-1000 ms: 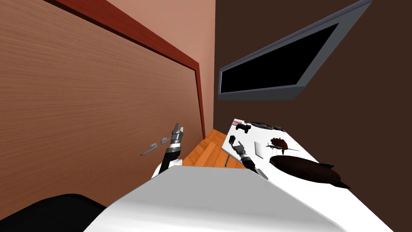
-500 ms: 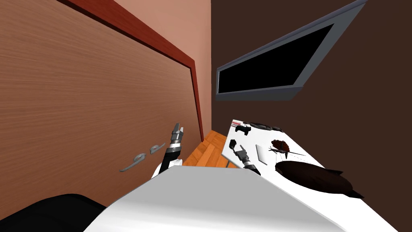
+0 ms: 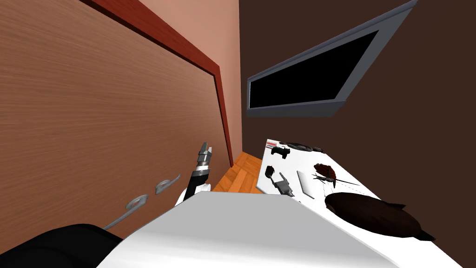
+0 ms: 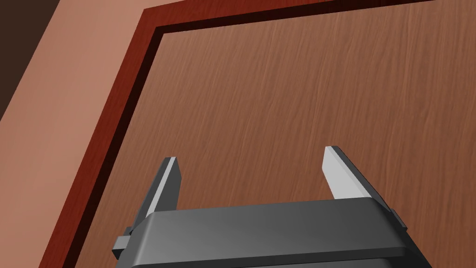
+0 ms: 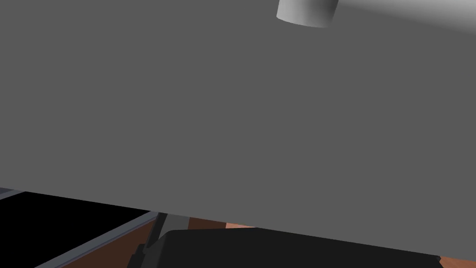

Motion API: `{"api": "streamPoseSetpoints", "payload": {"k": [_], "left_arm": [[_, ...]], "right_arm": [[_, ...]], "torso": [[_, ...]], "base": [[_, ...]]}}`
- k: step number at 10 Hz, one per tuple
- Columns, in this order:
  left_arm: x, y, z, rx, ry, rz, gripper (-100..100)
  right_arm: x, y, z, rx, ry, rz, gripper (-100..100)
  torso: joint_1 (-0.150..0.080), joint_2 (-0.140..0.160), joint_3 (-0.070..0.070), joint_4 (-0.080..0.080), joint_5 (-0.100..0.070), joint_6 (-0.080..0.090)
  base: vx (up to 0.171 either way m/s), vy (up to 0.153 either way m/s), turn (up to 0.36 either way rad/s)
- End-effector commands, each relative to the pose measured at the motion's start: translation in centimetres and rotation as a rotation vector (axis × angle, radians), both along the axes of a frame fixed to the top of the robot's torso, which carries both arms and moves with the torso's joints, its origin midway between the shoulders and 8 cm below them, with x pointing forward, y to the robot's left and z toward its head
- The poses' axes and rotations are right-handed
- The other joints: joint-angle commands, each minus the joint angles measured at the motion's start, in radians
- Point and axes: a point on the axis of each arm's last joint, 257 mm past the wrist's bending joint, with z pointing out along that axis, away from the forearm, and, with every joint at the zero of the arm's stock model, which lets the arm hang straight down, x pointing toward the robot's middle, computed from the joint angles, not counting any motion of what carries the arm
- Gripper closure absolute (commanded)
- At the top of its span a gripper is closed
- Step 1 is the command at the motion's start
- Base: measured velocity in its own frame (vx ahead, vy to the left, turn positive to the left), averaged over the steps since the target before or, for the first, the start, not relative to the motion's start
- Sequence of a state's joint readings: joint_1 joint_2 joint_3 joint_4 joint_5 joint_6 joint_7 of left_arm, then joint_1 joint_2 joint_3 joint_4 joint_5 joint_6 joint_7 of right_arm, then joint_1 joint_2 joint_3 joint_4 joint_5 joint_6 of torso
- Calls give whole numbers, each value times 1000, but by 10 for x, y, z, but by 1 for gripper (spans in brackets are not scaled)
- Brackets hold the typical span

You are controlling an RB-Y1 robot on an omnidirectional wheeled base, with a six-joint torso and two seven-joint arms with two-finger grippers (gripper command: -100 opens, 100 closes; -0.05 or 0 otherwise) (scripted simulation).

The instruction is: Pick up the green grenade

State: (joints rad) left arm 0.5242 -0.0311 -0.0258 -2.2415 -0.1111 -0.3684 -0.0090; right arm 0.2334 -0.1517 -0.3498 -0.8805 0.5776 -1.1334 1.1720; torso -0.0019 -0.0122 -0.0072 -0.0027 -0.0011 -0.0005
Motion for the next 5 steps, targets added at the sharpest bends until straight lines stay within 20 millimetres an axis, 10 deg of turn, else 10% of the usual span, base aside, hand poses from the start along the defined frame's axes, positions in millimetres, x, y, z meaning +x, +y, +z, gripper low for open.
{"api": "streamPoseSetpoints", "payload": {"k": [1,5], "left_arm": [[0,0,0,0,0,0,0],[0,0,0,0,0,0,0]], "right_arm": [[-17,3,1,-4,4,15,-100],[-62,15,8,-5,-9,69,-100]], "torso": [[0,0,0,0,0,0],[0,1,1,0,0,-1]], "base": [[139,19,-97],[142,26,-110]]}}
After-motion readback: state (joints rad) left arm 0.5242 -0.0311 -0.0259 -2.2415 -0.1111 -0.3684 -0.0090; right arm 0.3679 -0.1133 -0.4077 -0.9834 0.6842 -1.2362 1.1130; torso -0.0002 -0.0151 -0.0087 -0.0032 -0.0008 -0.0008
